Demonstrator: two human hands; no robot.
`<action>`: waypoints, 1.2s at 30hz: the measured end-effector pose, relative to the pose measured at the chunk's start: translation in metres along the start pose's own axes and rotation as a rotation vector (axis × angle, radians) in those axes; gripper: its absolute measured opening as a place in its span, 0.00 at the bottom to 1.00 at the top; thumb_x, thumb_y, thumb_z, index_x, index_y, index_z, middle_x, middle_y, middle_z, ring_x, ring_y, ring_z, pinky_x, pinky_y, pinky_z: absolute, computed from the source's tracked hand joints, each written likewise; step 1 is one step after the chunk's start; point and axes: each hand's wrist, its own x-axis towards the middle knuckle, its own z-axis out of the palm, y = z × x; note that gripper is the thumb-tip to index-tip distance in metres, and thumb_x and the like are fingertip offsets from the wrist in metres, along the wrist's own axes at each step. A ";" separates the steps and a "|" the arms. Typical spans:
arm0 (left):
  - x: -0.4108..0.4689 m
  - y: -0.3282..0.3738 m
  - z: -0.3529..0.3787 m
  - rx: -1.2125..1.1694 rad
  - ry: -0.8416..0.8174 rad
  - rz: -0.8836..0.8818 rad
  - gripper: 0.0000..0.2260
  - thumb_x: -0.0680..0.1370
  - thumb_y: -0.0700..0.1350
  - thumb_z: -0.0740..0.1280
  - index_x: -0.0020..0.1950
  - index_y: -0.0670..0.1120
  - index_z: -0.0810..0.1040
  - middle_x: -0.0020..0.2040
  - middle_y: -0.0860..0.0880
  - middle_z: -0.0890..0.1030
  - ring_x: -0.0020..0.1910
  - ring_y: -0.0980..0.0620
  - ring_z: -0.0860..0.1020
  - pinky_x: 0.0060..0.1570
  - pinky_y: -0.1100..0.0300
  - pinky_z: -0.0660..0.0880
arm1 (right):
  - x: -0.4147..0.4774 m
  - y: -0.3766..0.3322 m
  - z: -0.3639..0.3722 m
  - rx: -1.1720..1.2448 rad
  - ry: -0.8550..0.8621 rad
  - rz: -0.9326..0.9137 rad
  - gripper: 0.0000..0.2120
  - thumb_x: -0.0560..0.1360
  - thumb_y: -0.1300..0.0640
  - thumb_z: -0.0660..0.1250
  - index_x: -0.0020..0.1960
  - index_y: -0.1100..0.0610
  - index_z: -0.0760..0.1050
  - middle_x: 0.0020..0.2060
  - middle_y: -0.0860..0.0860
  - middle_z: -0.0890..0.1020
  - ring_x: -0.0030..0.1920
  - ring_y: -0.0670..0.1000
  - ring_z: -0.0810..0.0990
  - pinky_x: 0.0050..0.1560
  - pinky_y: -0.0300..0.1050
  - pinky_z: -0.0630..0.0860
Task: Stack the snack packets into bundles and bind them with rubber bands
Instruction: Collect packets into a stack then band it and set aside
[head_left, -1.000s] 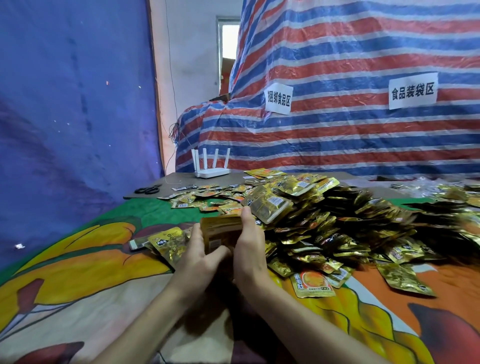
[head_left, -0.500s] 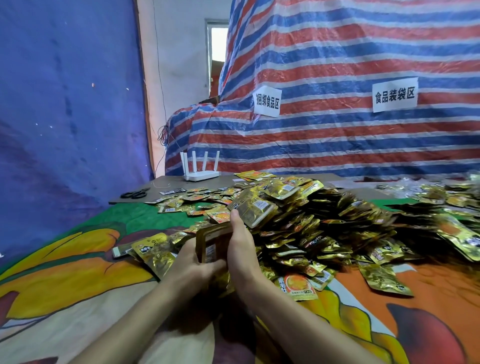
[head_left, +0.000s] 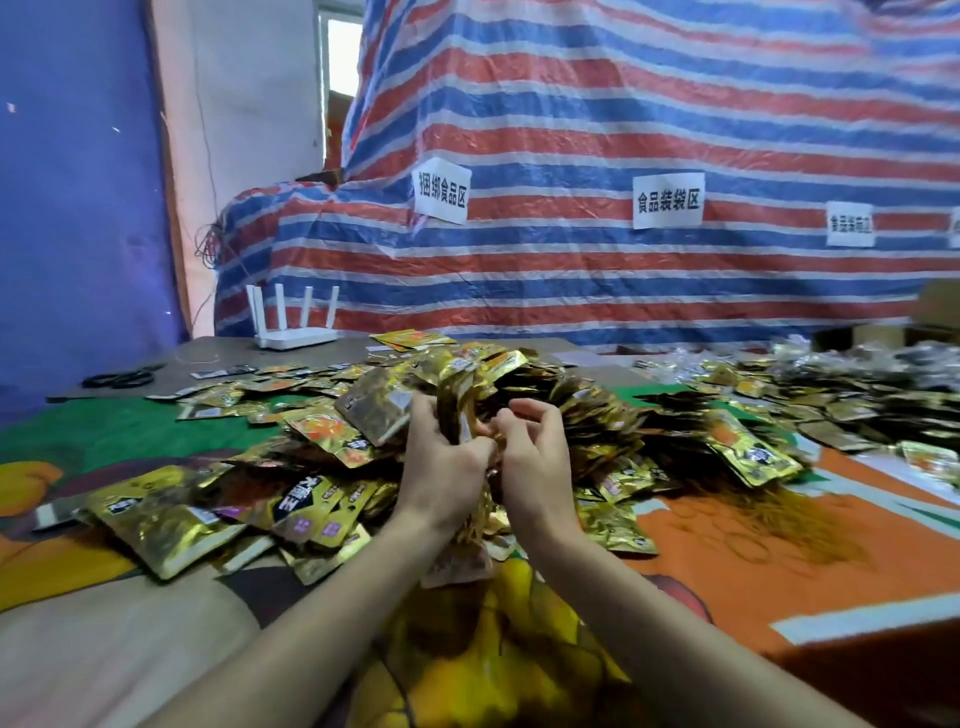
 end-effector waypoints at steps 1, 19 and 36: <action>-0.001 -0.005 0.008 -0.027 0.005 -0.003 0.20 0.76 0.27 0.67 0.67 0.33 0.69 0.56 0.36 0.76 0.52 0.46 0.74 0.50 0.59 0.70 | 0.002 0.004 -0.016 -0.050 0.005 0.007 0.07 0.82 0.53 0.63 0.59 0.50 0.70 0.52 0.51 0.80 0.50 0.45 0.82 0.47 0.39 0.78; -0.008 -0.048 0.031 -0.063 -0.124 0.080 0.17 0.66 0.37 0.71 0.53 0.41 0.72 0.39 0.52 0.81 0.38 0.54 0.81 0.38 0.62 0.79 | 0.025 -0.027 -0.222 -1.551 -0.241 0.290 0.05 0.73 0.61 0.70 0.45 0.63 0.81 0.39 0.57 0.85 0.40 0.55 0.84 0.40 0.51 0.82; -0.002 -0.042 0.022 -0.220 -0.041 0.027 0.21 0.65 0.39 0.70 0.55 0.33 0.75 0.43 0.42 0.82 0.46 0.38 0.82 0.46 0.52 0.80 | 0.031 -0.033 -0.209 -1.485 -0.105 0.220 0.05 0.69 0.64 0.68 0.37 0.63 0.82 0.32 0.56 0.83 0.34 0.54 0.80 0.31 0.50 0.75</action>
